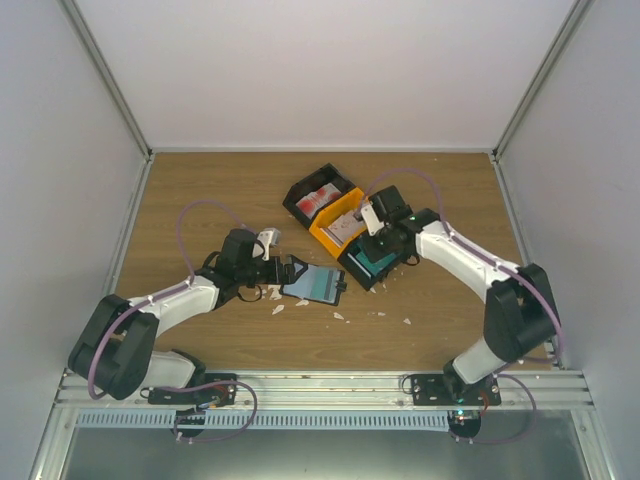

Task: Put the credit cards into the card holder
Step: Pick up the credit card from the storage box, then adjust the storage box at the center of the board.

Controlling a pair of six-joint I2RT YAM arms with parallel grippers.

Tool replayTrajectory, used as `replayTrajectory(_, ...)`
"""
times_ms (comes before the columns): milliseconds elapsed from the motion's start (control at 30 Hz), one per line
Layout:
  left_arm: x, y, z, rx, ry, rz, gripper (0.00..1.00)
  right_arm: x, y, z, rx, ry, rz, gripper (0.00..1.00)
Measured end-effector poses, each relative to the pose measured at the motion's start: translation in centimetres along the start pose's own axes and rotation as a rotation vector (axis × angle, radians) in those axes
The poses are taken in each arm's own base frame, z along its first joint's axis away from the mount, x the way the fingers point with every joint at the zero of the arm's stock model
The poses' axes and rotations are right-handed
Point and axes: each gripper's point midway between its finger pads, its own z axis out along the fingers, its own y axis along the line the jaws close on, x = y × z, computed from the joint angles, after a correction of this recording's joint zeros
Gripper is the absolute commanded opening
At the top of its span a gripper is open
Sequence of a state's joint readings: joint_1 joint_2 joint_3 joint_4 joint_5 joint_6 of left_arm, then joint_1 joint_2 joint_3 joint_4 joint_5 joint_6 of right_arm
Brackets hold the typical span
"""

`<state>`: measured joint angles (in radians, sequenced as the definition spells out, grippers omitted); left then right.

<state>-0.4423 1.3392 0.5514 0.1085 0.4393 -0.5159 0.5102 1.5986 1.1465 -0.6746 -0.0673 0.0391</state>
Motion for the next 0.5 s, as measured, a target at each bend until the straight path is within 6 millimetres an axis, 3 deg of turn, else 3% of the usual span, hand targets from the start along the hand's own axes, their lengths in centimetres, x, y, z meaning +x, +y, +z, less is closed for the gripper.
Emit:
replayTrajectory(200,0.0,0.6,-0.3,-0.041,-0.006,-0.016,0.98,-2.2,-0.5,-4.4,0.049,-0.142,0.016,0.00)
replayTrajectory(367,0.3,1.5,-0.4,-0.089,-0.005,-0.048,0.90,-4.2,2.0,-7.4,-0.069,-0.284,0.012,0.01)
replayTrajectory(500,0.7,2.2,-0.4,-0.123,0.007,-0.080,0.81,-2.8,5.5,-5.5,-0.205,-0.267,-0.005,0.01)
